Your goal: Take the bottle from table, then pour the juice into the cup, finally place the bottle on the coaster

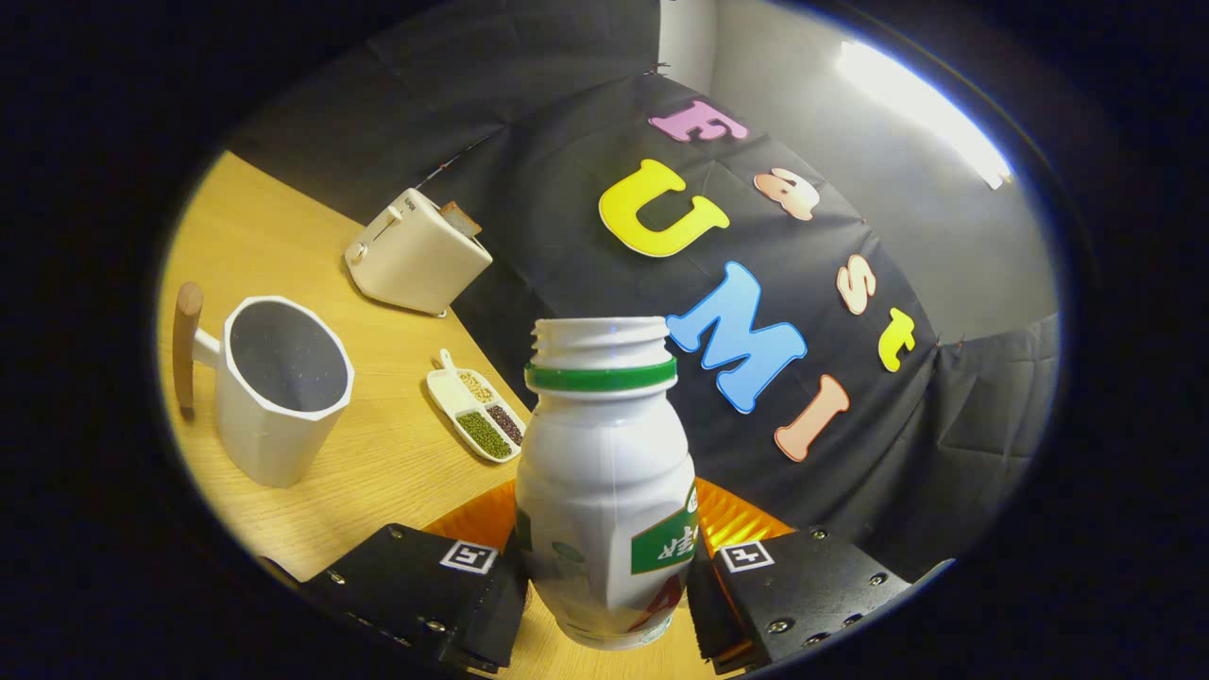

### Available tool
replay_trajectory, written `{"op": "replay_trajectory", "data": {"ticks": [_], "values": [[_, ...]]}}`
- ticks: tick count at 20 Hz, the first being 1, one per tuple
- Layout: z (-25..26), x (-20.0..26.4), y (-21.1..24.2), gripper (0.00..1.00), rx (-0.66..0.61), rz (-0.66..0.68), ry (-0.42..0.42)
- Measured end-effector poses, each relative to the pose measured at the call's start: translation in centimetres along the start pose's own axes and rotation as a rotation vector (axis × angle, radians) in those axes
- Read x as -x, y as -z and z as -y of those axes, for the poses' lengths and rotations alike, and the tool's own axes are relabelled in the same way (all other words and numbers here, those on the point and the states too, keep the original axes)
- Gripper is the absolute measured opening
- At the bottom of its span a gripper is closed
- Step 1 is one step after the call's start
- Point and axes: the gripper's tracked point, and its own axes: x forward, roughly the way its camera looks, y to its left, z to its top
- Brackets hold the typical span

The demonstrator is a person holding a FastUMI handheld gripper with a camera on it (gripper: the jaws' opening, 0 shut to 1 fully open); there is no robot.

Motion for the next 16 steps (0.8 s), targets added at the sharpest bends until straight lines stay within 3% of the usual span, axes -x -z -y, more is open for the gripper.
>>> {"op": "replay_trajectory", "data": {"ticks": [16], "values": [[-3.6,-0.8,-2.9,0.70,0.438,0.048,-0.027]]}}
